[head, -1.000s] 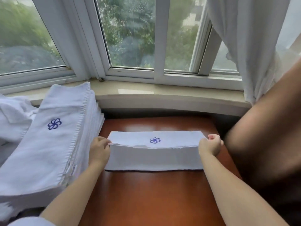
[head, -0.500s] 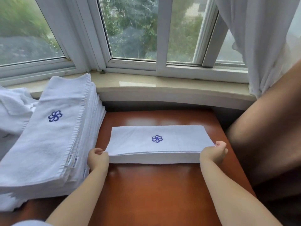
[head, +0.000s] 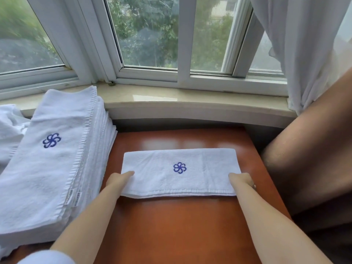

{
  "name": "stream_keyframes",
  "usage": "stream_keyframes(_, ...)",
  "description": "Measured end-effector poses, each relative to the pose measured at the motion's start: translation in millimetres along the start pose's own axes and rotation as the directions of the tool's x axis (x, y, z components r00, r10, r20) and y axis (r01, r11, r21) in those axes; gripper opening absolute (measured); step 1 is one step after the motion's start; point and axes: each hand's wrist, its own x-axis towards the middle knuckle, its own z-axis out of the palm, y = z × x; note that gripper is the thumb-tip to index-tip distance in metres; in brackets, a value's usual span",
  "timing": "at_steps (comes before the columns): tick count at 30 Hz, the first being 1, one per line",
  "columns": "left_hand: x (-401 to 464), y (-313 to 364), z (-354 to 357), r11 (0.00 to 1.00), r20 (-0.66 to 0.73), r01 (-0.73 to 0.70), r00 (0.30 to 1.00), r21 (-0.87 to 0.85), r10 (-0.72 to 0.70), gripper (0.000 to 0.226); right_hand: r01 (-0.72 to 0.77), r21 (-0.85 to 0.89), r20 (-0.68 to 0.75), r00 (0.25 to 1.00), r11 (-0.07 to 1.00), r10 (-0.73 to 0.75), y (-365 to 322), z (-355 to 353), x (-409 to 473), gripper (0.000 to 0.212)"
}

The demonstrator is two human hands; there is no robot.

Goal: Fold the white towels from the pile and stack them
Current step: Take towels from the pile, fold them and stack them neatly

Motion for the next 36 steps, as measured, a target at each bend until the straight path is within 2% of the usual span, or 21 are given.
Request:
stream_keyframes(4, 11, 10, 0, 0.996, 0.016, 0.069, 0.998, -0.055, -0.068, 0.071, 0.090, -0.128, -0.018, 0.996, 0.988, -0.093, -8, 2, 3, 0.041)
stream_keyframes(7, 7, 22, 5, 0.941, 0.244, 0.224, 0.956, -0.254, -0.162, 0.049, 0.106, -0.016, 0.061, 0.993, 0.994, -0.104, -15, 3, 3, 0.042)
stream_keyframes(9, -1, 32, 10, 0.937, 0.335, 0.255, 0.927, -0.239, -0.167, 0.026, 0.096, 0.073, 0.123, 0.987, 0.993, -0.104, -22, 2, 2, 0.038)
stream_keyframes(10, -5, 37, 12, 0.941, 0.332, 0.240, 0.931, -0.239, -0.153, 0.021, 0.106, 0.108, 0.132, 0.984, 0.988, -0.120, -25, 1, -1, 0.033)
stream_keyframes(12, -13, 42, 15, 0.939, 0.285, 0.161, 0.956, -0.305, -0.071, 0.026, 0.183, 0.147, 0.110, 0.974, 0.972, -0.200, -31, -2, -11, 0.026)
stream_keyframes(15, -28, 51, 9, 0.925, 0.209, 0.003, 0.974, -0.379, 0.082, 0.038, 0.319, 0.200, 0.056, 0.940, 0.927, -0.336, -44, -7, -35, 0.031)
stream_keyframes(19, -62, 69, -14, 0.880, 0.135, -0.161, 0.960, -0.447, 0.244, 0.038, 0.417, 0.264, 0.045, 0.895, 0.870, -0.443, -63, -19, -75, 0.035)
stream_keyframes(22, -92, 77, -38, 0.817, 0.032, -0.287, 0.937, -0.501, 0.348, 0.036, 0.497, 0.369, 0.040, 0.836, 0.785, -0.548, -81, -29, -117, 0.026)
stream_keyframes(25, -122, 81, -73, 0.745, -0.050, -0.349, 0.918, -0.569, 0.392, 0.038, 0.570, 0.453, 0.025, 0.761, 0.686, -0.649, -102, -38, -161, 0.014)
stream_keyframes(30, -147, 79, -155, 0.637, -0.173, -0.458, 0.872, -0.620, 0.459, 0.037, 0.655, 0.526, 0.000, 0.638, 0.542, -0.770, -138, -49, -235, 0.027)
stream_keyframes(36, -144, 54, -256, 0.428, -0.388, -0.592, 0.790, -0.683, 0.474, 0.015, 0.700, 0.632, -0.081, 0.487, 0.333, -0.870, -174, -31, -333, 0.025)
